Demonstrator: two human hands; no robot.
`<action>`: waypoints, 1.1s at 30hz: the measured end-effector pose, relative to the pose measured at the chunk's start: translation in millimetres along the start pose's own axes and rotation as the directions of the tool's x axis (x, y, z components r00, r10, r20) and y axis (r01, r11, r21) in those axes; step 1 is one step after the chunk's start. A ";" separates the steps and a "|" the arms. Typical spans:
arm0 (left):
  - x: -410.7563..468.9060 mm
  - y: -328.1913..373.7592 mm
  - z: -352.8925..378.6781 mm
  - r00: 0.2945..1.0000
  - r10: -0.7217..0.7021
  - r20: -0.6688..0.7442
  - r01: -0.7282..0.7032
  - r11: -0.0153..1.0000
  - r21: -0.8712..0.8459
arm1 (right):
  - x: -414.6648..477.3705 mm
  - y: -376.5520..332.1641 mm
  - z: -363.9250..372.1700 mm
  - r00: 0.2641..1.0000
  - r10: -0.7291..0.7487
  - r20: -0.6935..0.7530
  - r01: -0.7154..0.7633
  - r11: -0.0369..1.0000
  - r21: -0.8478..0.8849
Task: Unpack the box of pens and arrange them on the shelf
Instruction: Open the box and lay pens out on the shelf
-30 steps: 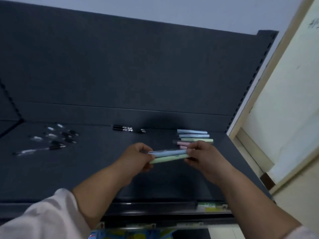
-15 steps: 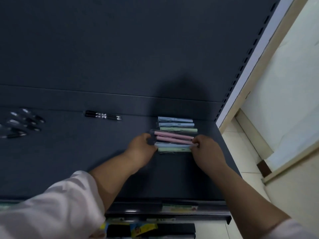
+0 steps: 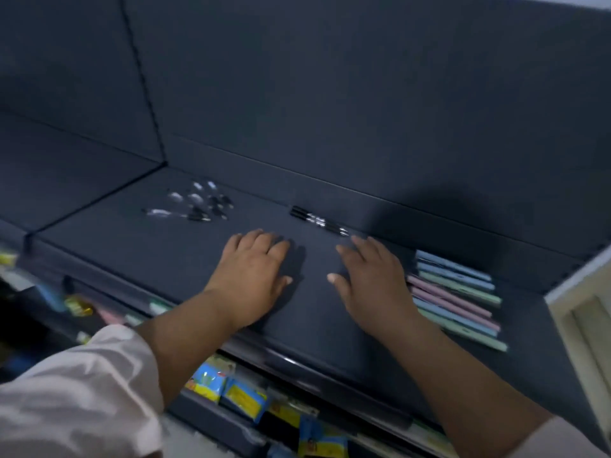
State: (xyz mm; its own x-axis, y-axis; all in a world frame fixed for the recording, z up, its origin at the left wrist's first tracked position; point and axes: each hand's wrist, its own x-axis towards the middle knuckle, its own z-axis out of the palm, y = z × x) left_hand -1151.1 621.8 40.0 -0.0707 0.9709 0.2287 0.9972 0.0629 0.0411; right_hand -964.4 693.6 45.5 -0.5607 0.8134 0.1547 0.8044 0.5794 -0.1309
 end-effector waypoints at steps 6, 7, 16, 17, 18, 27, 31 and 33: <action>-61.8 -98.6 -24.9 0.978 -0.207 -0.028 0.209 0.972 0.106 | 35.3 -98.7 11.1 0.976 -0.215 0.027 0.213 0.975 0.067; -73.4 -113.7 -29.6 0.970 -0.239 -0.033 0.241 0.964 0.113 | 39.6 -118.2 12.3 0.969 -0.249 0.016 0.247 0.966 0.074; -177.7 -262.4 -75.2 0.873 -0.480 -0.085 0.487 0.863 0.132 | 73.1 -308.7 25.7 0.873 -0.466 0.140 0.456 0.884 0.100; -190.5 -277.9 -80.0 0.861 -0.501 -0.086 0.508 0.852 0.129 | 74.5 -330.2 28.1 0.860 -0.491 0.140 0.481 0.871 0.103; -203.5 -292.7 -85.4 0.855 -0.512 -0.083 0.518 0.846 0.127 | 75.7 -351.6 30.3 0.846 -0.515 0.140 0.504 0.857 0.104; -331.8 -416.4 -115.6 0.686 -0.718 -0.117 0.726 0.666 0.173 | 75.9 -536.9 66.0 0.705 -0.698 0.127 0.678 0.715 0.170; -377.3 -456.2 -116.5 0.590 -0.800 -0.107 0.806 0.576 0.138 | 78.4 -596.8 85.5 0.631 -0.756 0.174 0.728 0.654 0.207; -391.4 -475.6 -116.2 0.548 -0.830 -0.103 0.836 0.537 0.116 | 85.2 -623.3 92.6 0.601 -0.777 0.189 0.748 0.629 0.211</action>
State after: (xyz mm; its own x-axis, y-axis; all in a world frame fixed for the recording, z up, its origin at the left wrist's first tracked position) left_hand -1600.6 185.0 43.9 -0.8694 0.4556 0.1912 0.4790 0.8721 0.0999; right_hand -1531.7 406.5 49.6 -0.9988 0.0479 0.0099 0.0454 0.9838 -0.1735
